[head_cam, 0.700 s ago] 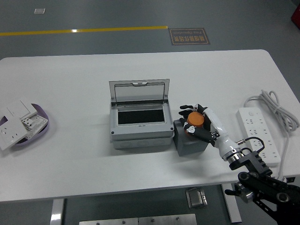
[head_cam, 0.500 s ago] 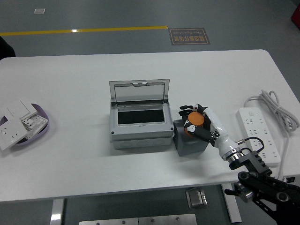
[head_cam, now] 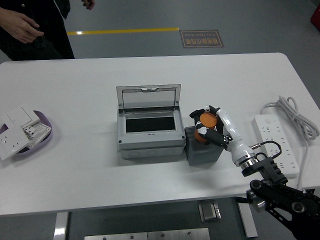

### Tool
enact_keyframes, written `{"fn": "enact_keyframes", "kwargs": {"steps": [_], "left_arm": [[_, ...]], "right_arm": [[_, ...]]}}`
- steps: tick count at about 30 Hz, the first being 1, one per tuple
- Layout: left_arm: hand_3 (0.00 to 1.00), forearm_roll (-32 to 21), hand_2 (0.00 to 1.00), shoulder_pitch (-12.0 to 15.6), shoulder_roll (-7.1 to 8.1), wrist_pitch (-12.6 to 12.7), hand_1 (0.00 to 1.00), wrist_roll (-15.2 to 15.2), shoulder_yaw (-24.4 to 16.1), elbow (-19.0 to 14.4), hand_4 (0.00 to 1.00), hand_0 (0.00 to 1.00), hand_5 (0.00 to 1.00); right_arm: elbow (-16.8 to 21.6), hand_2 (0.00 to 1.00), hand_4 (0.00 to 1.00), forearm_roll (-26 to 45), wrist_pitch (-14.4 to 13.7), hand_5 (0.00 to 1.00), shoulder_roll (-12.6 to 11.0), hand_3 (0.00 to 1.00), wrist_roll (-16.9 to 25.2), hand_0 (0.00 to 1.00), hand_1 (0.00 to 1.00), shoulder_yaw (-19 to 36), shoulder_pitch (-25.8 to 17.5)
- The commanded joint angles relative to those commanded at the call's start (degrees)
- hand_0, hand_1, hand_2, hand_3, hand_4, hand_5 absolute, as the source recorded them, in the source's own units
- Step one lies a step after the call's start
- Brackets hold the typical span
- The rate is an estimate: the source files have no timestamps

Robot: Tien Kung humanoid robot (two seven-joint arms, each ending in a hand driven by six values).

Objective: Pick up the cylinder from the cube,place it in the box,flap close box

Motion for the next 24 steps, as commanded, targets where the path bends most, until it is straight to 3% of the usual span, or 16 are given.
{"fn": "enact_keyframes", "kwargs": {"steps": [9,10,15,16,21,22,24], "left_arm": [[0.632,0.44,0.628,0.1,0.11,-0.01,0.635,0.21,-0.34,-0.02,0.684,0.612,0.247],[0.633,0.49,0.628,0.11,0.1,-0.02,0.635,0.23,-0.36,-0.02,0.684,0.613,0.247],[0.633,0.63,0.628,0.09,0.15,-0.05,0.635,0.27,-0.45,-0.02,0.684,0.613,0.247],[0.632,0.66,0.628,0.08,0.16,-0.05,0.635,0.28,-0.47,-0.02,0.684,0.613,0.247],[0.632,0.94,0.628,0.05,0.27,-0.08,0.635,0.4,-0.68,-0.02,0.684,0.613,0.247],[0.632,0.99,0.628,0.03,0.3,-0.08,0.635,0.41,-0.72,-0.02,0.684,0.613,0.247],[0.632,1.09,0.628,0.0,0.36,-0.09,0.635,0.45,-0.78,-0.02,0.684,0.613,0.247]], "right_arm": [[1.63,0.501,0.05,-7.1,-4.41,0.002,1.24,0.473,-4.65,0.577,0.567,-3.39,5.52],[1.87,0.474,0.081,-8.27,-4.86,0.002,1.45,0.441,-5.5,0.382,0.433,-3.86,6.35],[2.72,0.474,0.081,-14.23,-6.59,0.002,2.6,0.441,-10.79,0.382,0.433,-6.48,10.5],[2.77,0.447,0.042,-15.3,-6.75,0.002,2.77,0.413,-11.82,0.203,0.293,-6.89,11.12],[2.85,0.447,0.042,-21.82,-6.91,0.002,3.79,0.413,-18.08,0.203,0.293,-8.77,14.64],[2.82,0.444,0.041,-23.01,-6.79,0.002,3.97,0.41,-19.22,0.13,0.265,-9.01,15.21],[2.72,0.444,0.041,-25.78,-6.33,0.002,4.39,0.41,-21.83,0.13,0.265,-9.52,16.4]]}}
